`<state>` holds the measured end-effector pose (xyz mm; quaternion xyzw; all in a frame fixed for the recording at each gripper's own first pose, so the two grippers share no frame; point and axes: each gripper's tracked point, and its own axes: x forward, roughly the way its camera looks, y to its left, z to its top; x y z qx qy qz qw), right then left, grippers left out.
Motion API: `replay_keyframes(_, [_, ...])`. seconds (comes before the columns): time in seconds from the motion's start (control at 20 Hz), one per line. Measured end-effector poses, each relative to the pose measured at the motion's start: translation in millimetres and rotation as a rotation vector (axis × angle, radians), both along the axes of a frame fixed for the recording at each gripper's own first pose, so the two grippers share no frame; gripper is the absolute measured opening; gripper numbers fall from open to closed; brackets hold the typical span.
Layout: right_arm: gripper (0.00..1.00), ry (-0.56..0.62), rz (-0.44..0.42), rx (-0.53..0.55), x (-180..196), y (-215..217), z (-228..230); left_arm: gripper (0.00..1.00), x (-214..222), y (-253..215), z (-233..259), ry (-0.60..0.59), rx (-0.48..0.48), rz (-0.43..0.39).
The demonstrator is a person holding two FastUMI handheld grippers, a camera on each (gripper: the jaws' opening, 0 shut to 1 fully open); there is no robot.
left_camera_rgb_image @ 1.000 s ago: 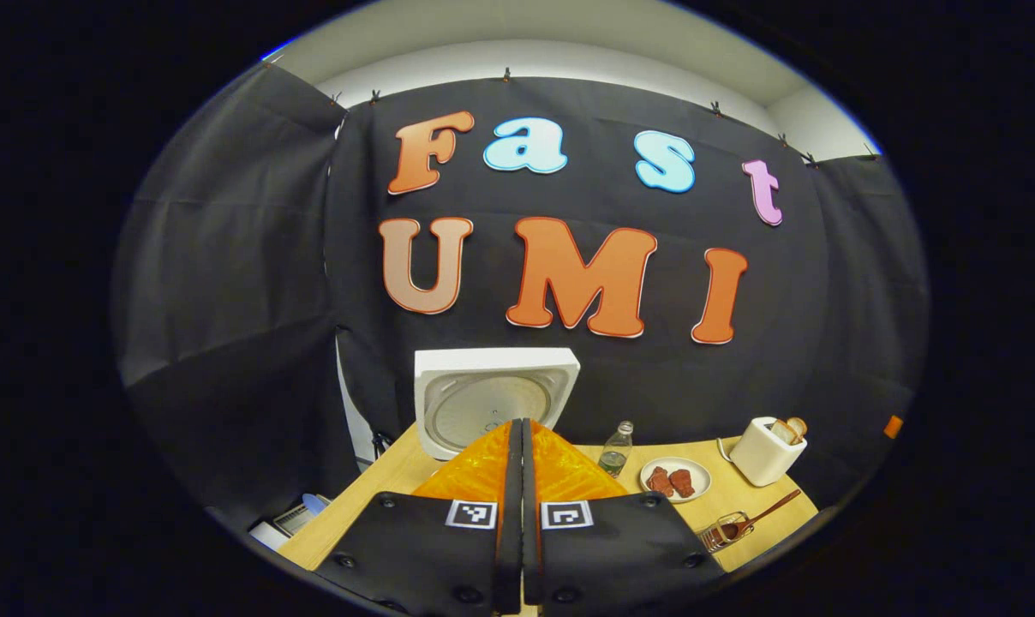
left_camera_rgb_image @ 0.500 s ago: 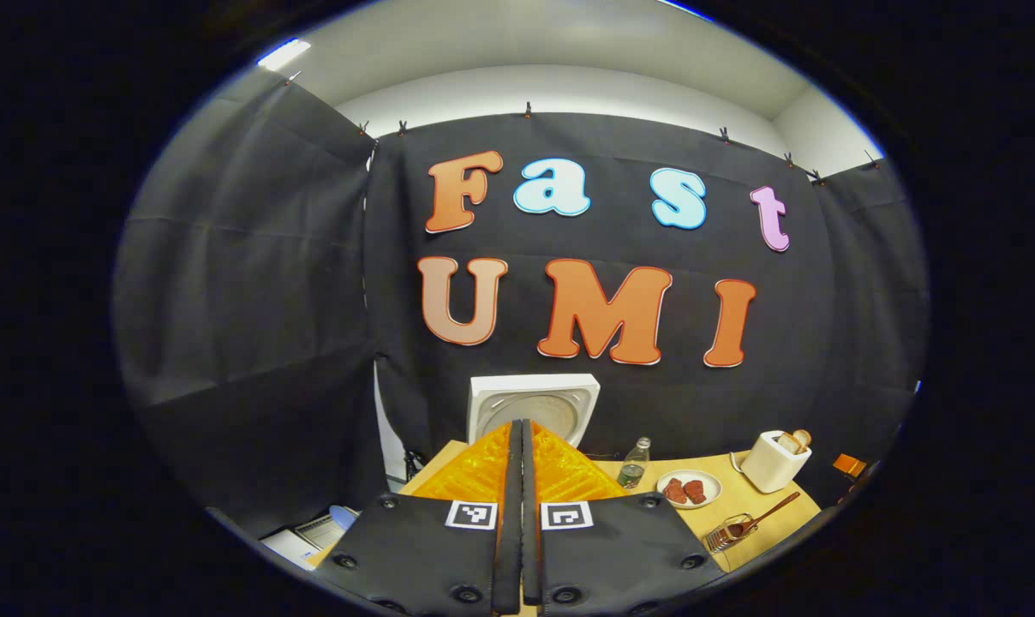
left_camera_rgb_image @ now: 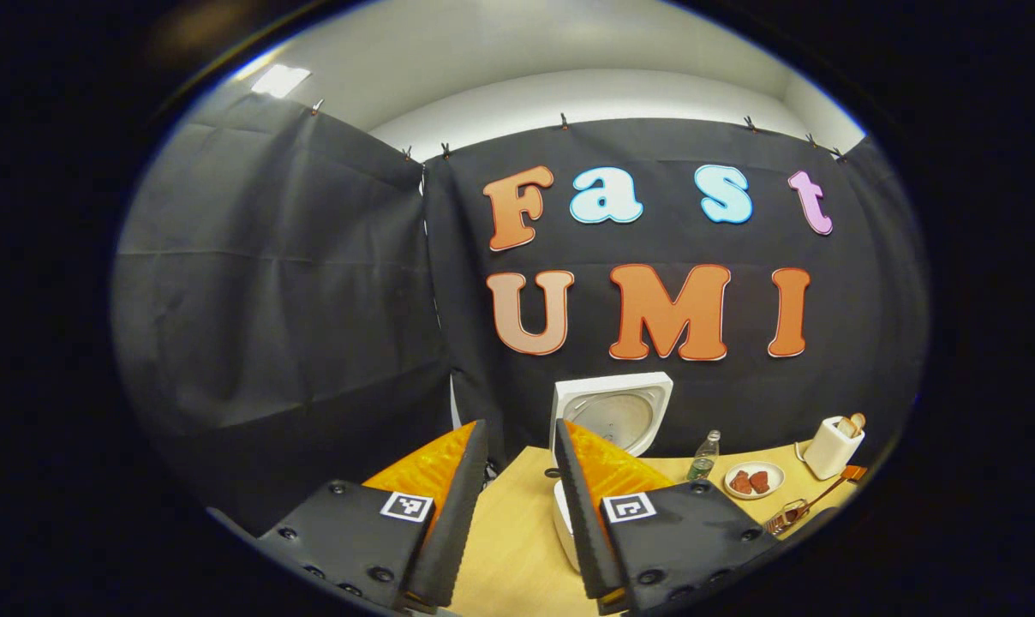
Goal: Close the left gripper, press the button to open the rice cooker; take a wooden spoon from the chopstick holder with the right hand, scoop a spoonful of rice and pour it into the rice cooker, then put the wooden spoon back into the chopstick holder.
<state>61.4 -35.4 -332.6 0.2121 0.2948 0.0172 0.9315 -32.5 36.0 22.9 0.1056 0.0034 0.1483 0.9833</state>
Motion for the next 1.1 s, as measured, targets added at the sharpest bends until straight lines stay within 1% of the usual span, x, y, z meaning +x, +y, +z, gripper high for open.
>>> replay_keyframes(0.1, [0.91,0.031,0.009,0.008,0,6,-11,0.58,-5,-2,-2,0.01,-0.002,0.001])
replay_keyframes(0.15, [0.83,0.056,0.013,0.003,-2,6,-17,0.66,-5,-3,-6,0.021,-0.006,0.001])
replay_keyframes(0.2, [0.79,0.078,0.02,-0.002,-3,8,-23,0.74,-7,-4,-11,0.033,-0.013,0.0])
replay_keyframes(0.25, [0.72,0.085,0.016,-0.006,-2,9,-25,0.81,-6,-6,-15,0.045,-0.022,-0.004])
replay_keyframes(0.3, [0.67,0.084,0.01,-0.007,1,8,-26,0.89,-7,-7,-19,0.051,-0.027,-0.006])
replay_keyframes(0.35, [0.55,0.081,0.007,0.002,3,9,-22,0.96,-9,-5,-20,0.054,-0.028,-0.001])
replay_keyframes(0.4, [0.49,0.073,0.013,0.015,5,11,-20,0.96,-9,-1,-20,0.051,-0.026,0.014])
replay_keyframes(0.45, [0.38,0.075,0.02,0.029,5,16,-19,0.97,-10,4,-19,0.042,-0.025,0.032])
replay_keyframes(0.55, [0.27,0.074,0.024,0.059,6,24,-15,0.98,-13,12,-20,0.039,-0.034,0.068])
replay_keyframes(0.65, [0.19,0.066,0.023,0.032,8,28,-14,0.96,-15,15,-21,0.039,-0.053,0.077])
replay_keyframes(0.75, [0.14,0.05,0.04,-0.012,7,34,-7,0.96,-15,18,-22,0.036,-0.069,0.068])
replay_keyframes(0.85, [0.12,0.022,0.048,-0.037,11,38,9,0.96,-15,23,-20,0.028,-0.069,0.067])
replay_keyframes(1.0, [0.11,-0.037,0.046,-0.06,14,43,46,0.96,-10,28,-17,0.025,-0.076,0.043])
replay_keyframes(1.1, [0.11,-0.093,0.059,-0.07,9,50,77,0.96,-4,35,-16,0.023,-0.08,0.028])
